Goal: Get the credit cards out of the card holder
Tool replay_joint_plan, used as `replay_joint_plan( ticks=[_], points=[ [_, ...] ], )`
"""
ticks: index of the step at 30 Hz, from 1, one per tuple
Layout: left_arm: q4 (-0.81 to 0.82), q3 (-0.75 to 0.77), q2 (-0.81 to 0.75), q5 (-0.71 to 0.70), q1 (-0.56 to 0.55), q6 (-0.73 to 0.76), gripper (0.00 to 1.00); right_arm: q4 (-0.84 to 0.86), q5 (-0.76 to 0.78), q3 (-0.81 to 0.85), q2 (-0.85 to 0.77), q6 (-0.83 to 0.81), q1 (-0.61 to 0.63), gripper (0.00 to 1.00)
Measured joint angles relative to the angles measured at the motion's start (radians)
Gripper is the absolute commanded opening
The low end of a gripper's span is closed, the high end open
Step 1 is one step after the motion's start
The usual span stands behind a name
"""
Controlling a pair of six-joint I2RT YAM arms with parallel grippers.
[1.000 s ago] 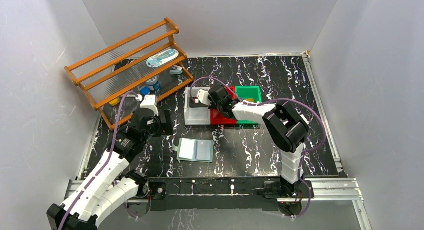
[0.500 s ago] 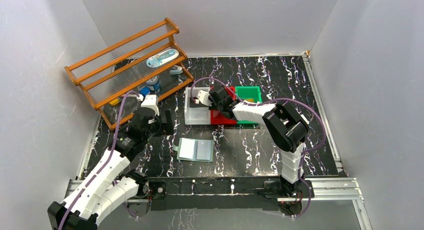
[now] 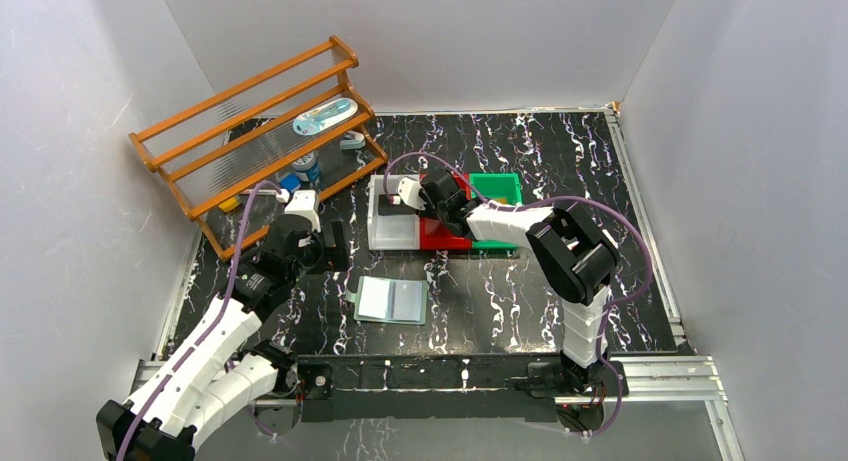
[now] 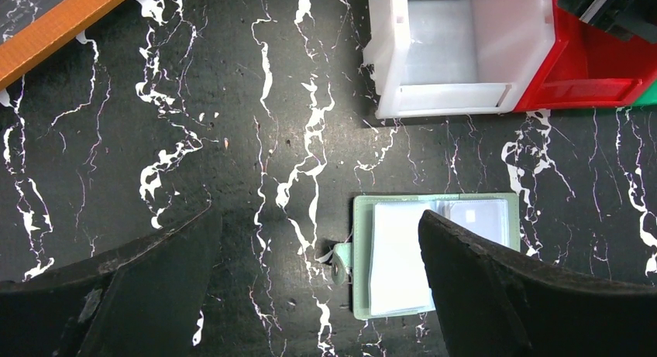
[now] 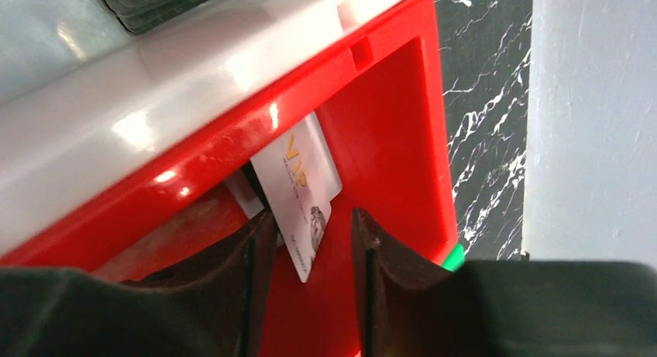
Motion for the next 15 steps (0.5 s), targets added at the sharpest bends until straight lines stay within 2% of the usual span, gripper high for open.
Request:
replay_joint_plan(
  ticks=[15],
  points=[
    [0.0, 0.0, 0.013, 0.012, 0.0, 0.001, 0.98, 0.016, -0.087, -0.019, -0.043, 0.093, -0.006, 0.55]
  ],
)
